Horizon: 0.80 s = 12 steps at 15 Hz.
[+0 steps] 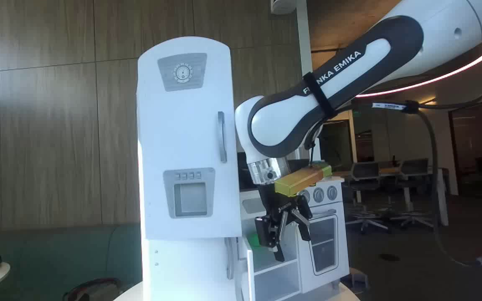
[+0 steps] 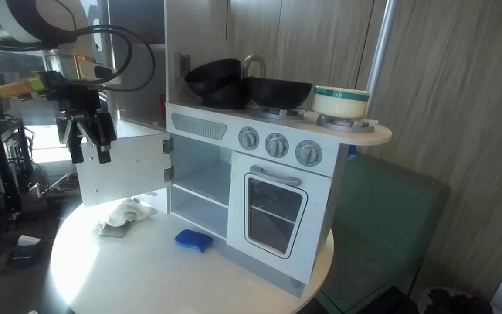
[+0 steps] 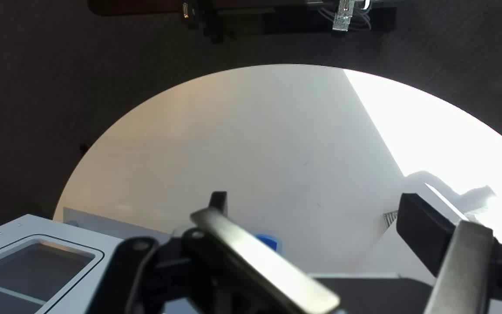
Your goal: Open the top cabinet door, then pour some contents from the left bowl to the right bowl and put the bowl in the top compartment of the top cabinet, then pour the contents from the left bowl into the right bowl
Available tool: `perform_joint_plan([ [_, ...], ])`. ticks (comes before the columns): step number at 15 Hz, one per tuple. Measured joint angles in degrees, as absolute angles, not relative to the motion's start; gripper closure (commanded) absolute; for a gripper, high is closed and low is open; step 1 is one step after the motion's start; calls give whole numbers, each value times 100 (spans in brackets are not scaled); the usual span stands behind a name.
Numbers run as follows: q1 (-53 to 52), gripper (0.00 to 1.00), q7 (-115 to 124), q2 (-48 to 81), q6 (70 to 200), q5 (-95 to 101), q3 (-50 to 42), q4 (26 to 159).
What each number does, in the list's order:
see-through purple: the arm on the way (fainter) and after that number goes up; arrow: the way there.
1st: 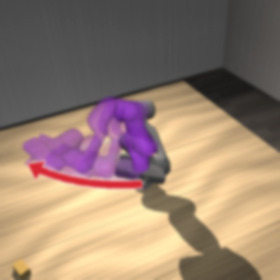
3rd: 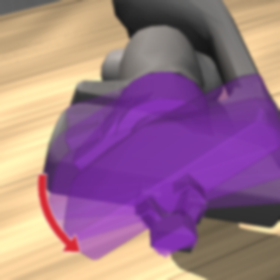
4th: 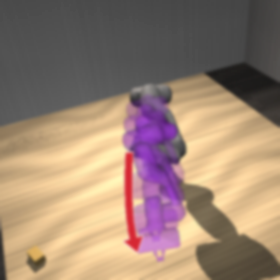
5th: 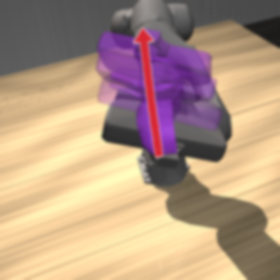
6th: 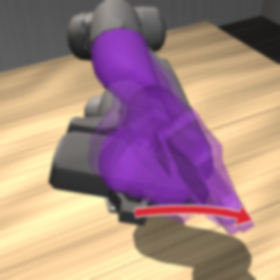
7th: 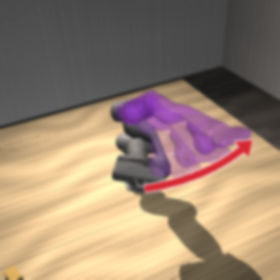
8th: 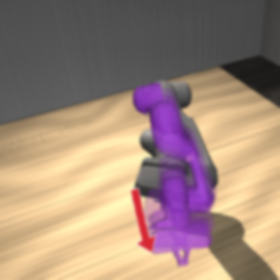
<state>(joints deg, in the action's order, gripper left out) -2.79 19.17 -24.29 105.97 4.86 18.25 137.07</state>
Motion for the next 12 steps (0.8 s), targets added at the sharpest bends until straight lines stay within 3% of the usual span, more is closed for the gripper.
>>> perform_joint_plan([
  [12,-322,0,2122,-2561,10473,491,1521,13753],
])
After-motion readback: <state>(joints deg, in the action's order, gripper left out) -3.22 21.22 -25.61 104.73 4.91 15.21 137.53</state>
